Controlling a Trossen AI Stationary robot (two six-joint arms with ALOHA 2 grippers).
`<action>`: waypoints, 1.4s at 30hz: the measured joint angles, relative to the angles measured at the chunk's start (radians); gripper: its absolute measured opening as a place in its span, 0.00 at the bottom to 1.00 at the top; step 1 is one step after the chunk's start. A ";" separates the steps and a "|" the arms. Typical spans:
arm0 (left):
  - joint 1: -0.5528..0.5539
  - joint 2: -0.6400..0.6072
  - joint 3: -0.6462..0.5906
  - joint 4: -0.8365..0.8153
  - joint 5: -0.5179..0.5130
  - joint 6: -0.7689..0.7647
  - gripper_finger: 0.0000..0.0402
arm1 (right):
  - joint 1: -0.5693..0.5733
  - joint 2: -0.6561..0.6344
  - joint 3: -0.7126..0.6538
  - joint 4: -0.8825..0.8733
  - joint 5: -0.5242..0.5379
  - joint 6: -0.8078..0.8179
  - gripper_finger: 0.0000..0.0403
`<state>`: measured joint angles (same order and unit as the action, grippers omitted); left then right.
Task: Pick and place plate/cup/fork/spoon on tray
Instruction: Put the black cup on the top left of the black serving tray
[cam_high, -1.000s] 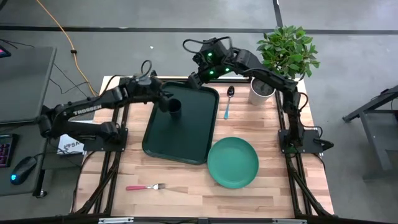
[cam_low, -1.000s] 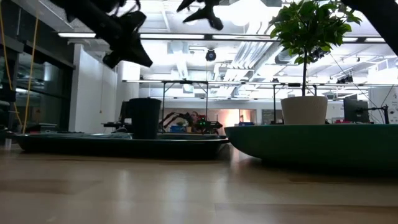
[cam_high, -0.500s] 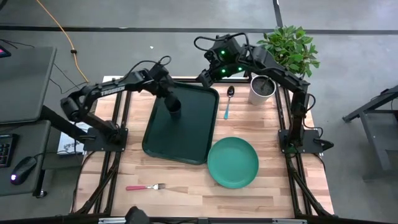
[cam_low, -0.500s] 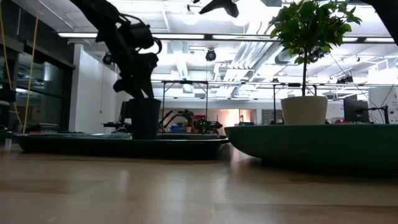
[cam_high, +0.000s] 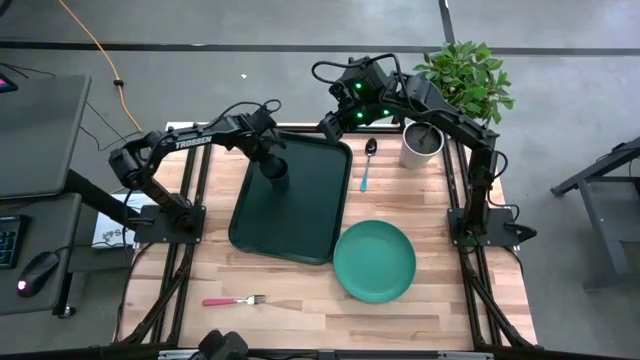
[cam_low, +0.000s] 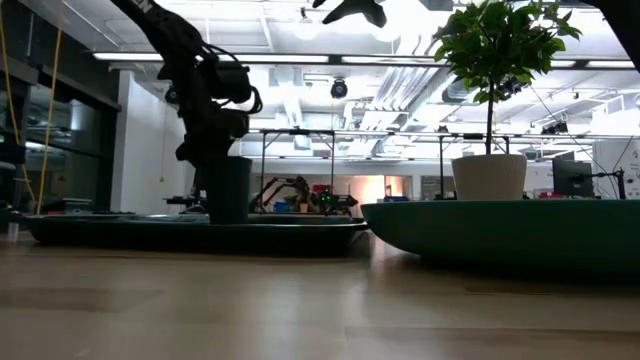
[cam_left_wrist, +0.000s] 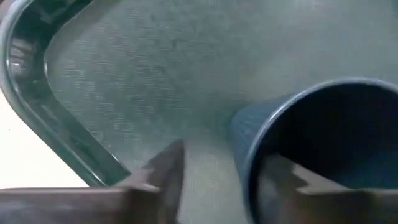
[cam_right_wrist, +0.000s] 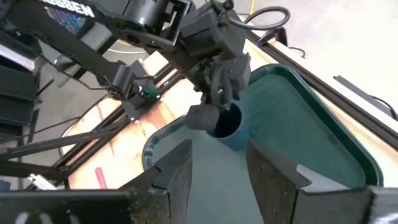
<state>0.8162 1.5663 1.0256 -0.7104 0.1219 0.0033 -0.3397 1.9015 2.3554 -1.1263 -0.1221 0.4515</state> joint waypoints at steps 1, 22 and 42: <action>0.000 0.001 0.000 0.002 0.000 0.001 0.26 | 0.000 0.000 0.000 0.000 0.008 0.000 0.35; 0.216 0.209 0.299 -0.148 -0.058 0.091 0.00 | 0.000 0.000 0.000 0.001 0.054 0.019 0.35; 0.229 0.236 0.299 -0.140 -0.066 0.052 0.08 | 0.009 0.000 0.000 0.001 0.096 0.019 0.35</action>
<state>1.0454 1.8023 1.3247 -0.8501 0.0559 0.0555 -0.3309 1.9015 2.3554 -1.1255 -0.0263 0.4706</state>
